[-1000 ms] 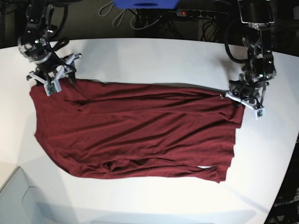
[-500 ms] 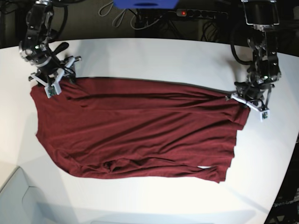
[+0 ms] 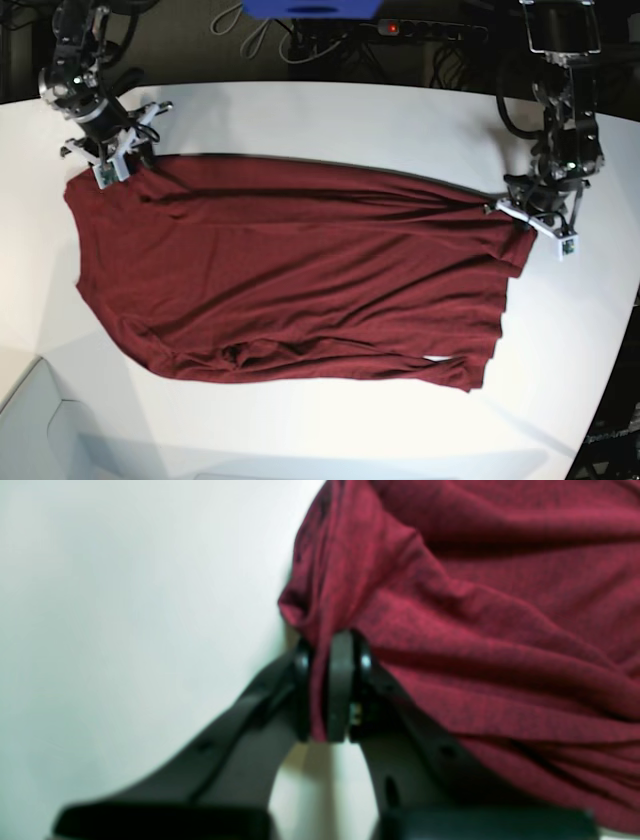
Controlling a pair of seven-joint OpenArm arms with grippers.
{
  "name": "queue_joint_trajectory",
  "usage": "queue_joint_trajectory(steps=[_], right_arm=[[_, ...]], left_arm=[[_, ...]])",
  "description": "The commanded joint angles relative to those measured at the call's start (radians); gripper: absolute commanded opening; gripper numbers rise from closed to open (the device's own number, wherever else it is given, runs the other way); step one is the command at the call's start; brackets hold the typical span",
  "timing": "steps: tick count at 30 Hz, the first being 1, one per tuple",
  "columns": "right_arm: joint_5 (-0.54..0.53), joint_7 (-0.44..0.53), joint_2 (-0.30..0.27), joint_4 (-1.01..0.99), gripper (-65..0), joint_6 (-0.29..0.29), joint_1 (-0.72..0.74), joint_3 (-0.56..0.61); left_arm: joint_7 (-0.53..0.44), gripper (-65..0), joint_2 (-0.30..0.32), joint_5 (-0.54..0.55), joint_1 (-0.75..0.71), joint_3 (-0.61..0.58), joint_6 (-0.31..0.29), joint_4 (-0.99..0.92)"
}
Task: Layout the t-shirt on the table in an organized manner, then fold the t-shirt properly
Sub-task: 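Regrasp the collar edge with both grippers, then drag the collar edge with both grippers away from the hem to flatten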
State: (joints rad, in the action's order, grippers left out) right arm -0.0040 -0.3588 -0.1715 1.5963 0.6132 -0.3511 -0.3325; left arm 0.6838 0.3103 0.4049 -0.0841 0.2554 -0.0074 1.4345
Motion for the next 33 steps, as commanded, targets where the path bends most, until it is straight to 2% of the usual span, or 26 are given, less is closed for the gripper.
queue_joint_trajectory(steps=[1,4,15,28,29,32,33], right_arm=[[0.003,0.011,-0.012,0.011,-50.9,0.001,-0.006,-0.009],[0.003,0.017,-0.013,0.017,-53.5,0.001,-0.026,-0.01],[0.003,0.019,-0.035,0.062,-54.0,0.001,-0.095,-0.04],[0.002,0.019,-0.026,0.154,-54.0,0.003,-0.199,-0.043],[0.002,0.019,-0.026,0.152,-54.0,0.009,-0.208,-0.046],[0.0,0.019,-0.026,0.154,-54.6,0.085,-0.217,-0.047],[0.0,0.019,-0.024,0.154,-55.2,0.085,-0.219,-0.047]], left_arm=[[-0.016,-65.0,0.016,-0.002,0.002,0.006,0.001,0.022],[-0.016,-65.0,0.03,-0.001,-0.021,0.006,0.001,0.05],[-0.017,-65.0,0.069,-0.001,-0.113,0.006,0.001,0.102],[-0.014,-65.0,0.072,-0.002,-0.199,0.037,0.001,0.17],[-0.014,-65.0,0.072,-0.002,-0.201,0.038,0.001,0.17],[-0.017,-65.0,0.072,-0.002,-0.213,0.041,0.001,0.162],[-0.02,-65.0,0.072,-0.002,-0.217,0.041,0.001,0.163]])
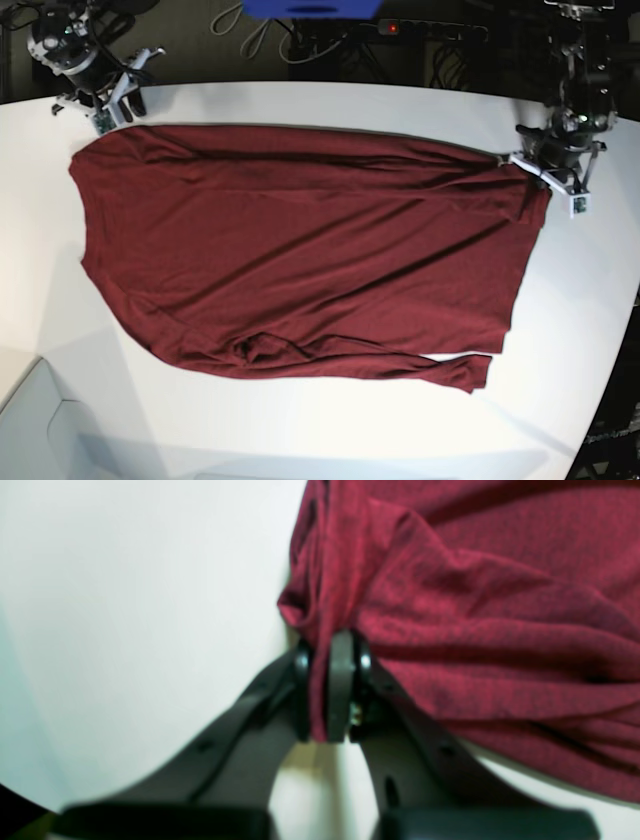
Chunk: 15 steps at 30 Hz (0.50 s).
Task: Layout the t-shirt on the table in an organized manner, then fold the t-shirt properly
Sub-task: 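Drag the collar edge with both grippers away from the hem to flatten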
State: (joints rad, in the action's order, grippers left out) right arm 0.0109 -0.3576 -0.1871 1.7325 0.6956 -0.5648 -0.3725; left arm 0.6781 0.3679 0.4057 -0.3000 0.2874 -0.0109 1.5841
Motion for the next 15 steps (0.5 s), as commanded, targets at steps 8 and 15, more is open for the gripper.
queue_joint_trajectory(steps=[8,15], right_arm=[[-0.013,0.018,0.061,0.028,-50.7,0.003,0.022,-0.084],[-0.013,0.018,0.091,0.027,-26.1,0.003,0.073,-0.142]], left_arm=[[-0.014,-65.0,0.015,-0.003,0.002,0.009,0.004,0.012],[-0.016,-65.0,0.016,-0.003,0.003,0.009,0.004,0.009]])
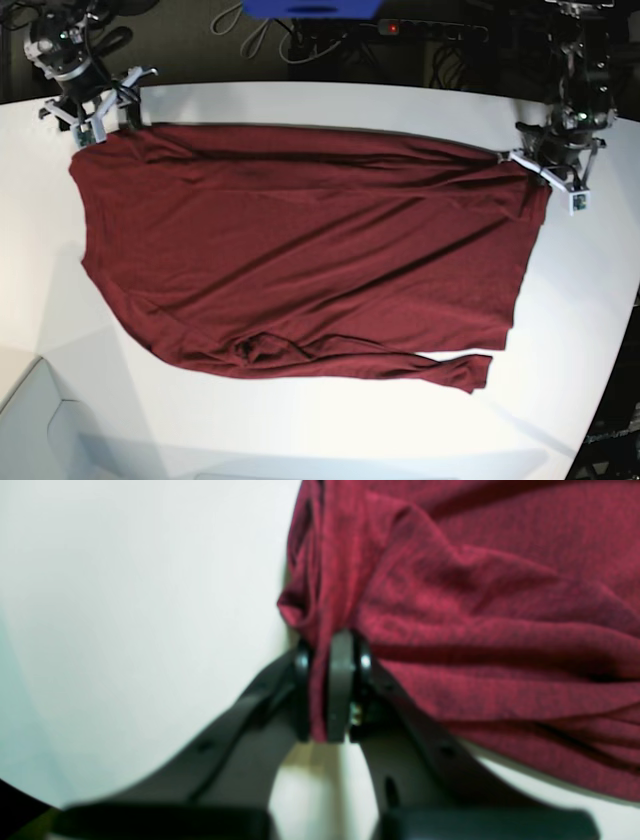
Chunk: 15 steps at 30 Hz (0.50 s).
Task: Layout the t-shirt on the table in an organized manner, then fold the t-shirt properly
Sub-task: 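Drag the collar edge with both grippers away from the hem to flatten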
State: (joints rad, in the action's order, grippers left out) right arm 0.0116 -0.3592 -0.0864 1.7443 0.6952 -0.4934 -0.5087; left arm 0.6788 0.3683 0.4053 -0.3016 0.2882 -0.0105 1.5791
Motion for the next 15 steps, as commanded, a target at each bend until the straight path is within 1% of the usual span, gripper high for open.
queue_joint_trajectory(steps=[1,8,12,15], right_arm=[[-0.012,0.019,-0.009,0.013,-24.8,0.003,0.008,-0.006],[-0.012,0.018,-0.009,0.01,-26.8,0.003,0.037,-0.003],[-0.012,0.018,-0.009,-0.04,-29.8,0.003,0.052,0.003],[-0.012,0.018,-0.013,-0.086,-31.0,0.003,0.069,-0.001]], left_arm=[[-0.017,-65.0,0.016,-0.003,0.006,0.009,0.004,0.013],[-0.018,-65.0,0.016,-0.003,0.008,0.009,0.004,0.013],[-0.018,-65.0,0.016,-0.003,0.02,0.009,0.004,0.011],[-0.018,-65.0,0.016,-0.003,0.022,0.009,0.004,0.011]])
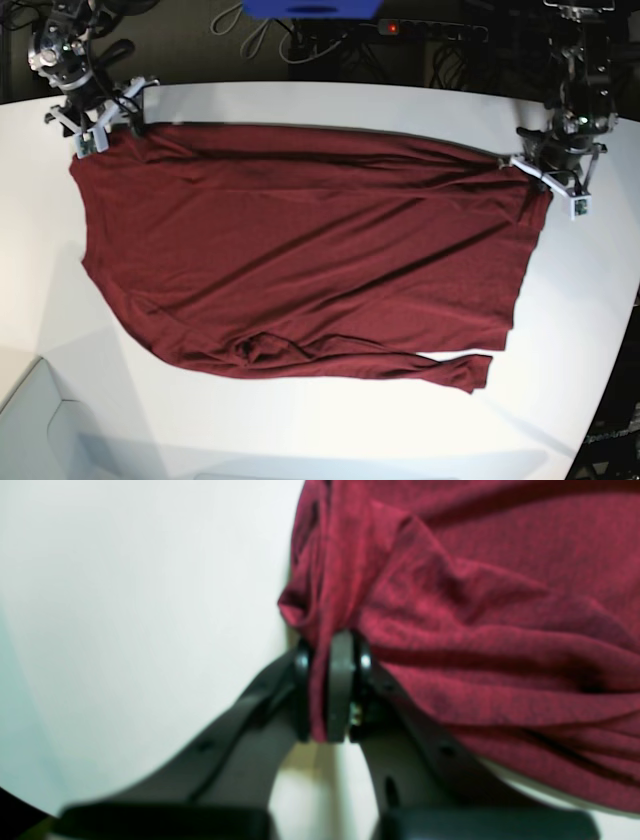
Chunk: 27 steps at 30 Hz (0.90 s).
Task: Layout the t-shirt on the table in an organized manner, then fold the t-shirt properly
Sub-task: 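Drag the collar edge with both grippers away from the hem to flatten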
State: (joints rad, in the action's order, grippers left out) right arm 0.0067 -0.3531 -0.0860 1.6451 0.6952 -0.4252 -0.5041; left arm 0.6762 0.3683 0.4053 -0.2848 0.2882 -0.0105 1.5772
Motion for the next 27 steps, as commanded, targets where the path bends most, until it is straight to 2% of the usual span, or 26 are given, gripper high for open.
queue_joint_trajectory(steps=[1,5,7,10,13,14,27], right_arm=[[-0.007,0.012,-0.013,-0.001,-31.0,0.003,0.002,-0.006],[-0.007,0.013,-0.014,-0.01,-31.3,0.003,0.004,-0.008],[-0.007,0.013,-0.024,-0.01,-34.3,0.003,-0.002,-0.008],[-0.007,0.013,-0.033,-0.016,-47.5,0.003,-0.005,-0.009],[-0.006,0.012,-0.034,-0.018,-63.5,0.003,-0.013,-0.011],[-0.006,0.012,-0.034,-0.018,-65.0,0.003,-0.025,-0.011],[-0.006,0.013,-0.051,-0.009,-65.0,0.003,-0.09,-0.038]], left_arm=[[-0.016,-65.0,0.016,-0.003,0.006,0.009,0.004,0.013],[-0.016,-65.0,0.016,-0.004,0.019,0.009,0.004,0.013],[-0.016,-65.0,0.016,-0.004,0.019,0.009,0.004,0.013],[-0.016,-65.0,0.016,-0.004,0.019,0.009,0.004,0.013],[-0.016,-65.0,0.016,-0.004,0.017,0.009,0.004,0.012],[-0.016,-65.0,0.016,-0.004,0.017,0.009,0.004,0.012],[-0.006,-65.0,0.031,-0.003,-0.023,0.009,0.004,0.036]])
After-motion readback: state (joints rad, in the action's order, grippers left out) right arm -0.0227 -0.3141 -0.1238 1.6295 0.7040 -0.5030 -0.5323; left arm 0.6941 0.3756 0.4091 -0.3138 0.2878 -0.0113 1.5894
